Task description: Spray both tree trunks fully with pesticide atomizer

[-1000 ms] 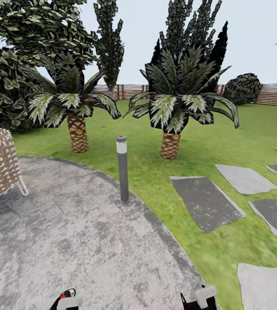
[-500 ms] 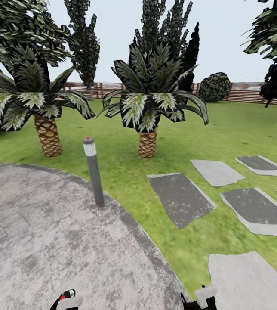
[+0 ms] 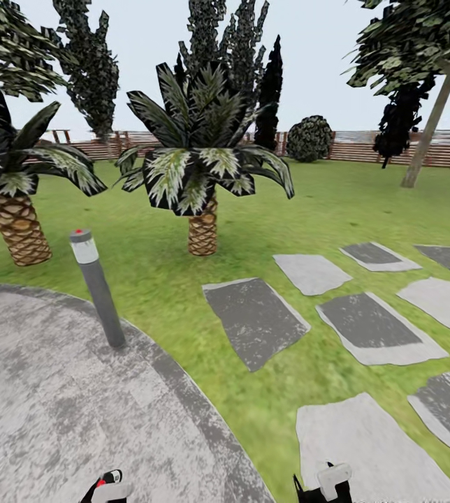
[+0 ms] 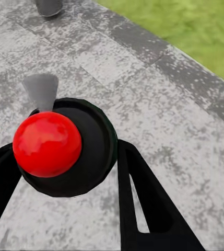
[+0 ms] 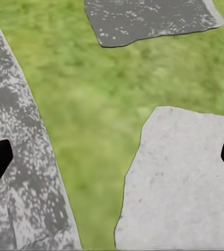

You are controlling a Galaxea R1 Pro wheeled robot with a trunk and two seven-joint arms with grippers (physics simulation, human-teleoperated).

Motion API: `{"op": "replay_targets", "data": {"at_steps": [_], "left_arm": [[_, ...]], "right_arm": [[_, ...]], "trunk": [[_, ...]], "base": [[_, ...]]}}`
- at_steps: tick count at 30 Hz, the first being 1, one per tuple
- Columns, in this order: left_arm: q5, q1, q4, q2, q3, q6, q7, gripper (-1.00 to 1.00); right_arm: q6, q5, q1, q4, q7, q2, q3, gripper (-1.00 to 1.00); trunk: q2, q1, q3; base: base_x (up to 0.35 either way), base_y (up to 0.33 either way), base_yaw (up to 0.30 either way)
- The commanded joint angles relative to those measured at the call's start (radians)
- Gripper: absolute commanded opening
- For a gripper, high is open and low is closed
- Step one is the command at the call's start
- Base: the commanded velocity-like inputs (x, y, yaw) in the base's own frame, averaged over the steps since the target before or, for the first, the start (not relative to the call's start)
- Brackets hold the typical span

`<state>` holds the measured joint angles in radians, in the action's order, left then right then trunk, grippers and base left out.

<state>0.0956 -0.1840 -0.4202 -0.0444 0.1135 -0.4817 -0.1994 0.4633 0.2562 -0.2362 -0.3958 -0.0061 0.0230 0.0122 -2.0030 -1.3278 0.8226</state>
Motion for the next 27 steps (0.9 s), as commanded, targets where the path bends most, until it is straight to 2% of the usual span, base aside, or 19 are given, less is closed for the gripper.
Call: {"op": "replay_targets", "data": {"at_steps": [1,27], "left_arm": [[0.000,0.000,0.000,0.000,0.000,0.000,0.000,-1.00],[-0.001,0.000,0.000,0.000,0.000,0.000,0.000,-1.00]], "right_arm": [[0.000,0.000,0.000,0.000,0.000,0.000,0.000,1.00],[0.000,0.000,0.000,0.001,0.000,0.000,-0.001,1.00]], "trunk": [[0.000,0.000,0.001],[0.000,0.000,0.018]], "base": [[0.157,-0.260,-0.269],[0.215,-0.214,-0.269]]}}
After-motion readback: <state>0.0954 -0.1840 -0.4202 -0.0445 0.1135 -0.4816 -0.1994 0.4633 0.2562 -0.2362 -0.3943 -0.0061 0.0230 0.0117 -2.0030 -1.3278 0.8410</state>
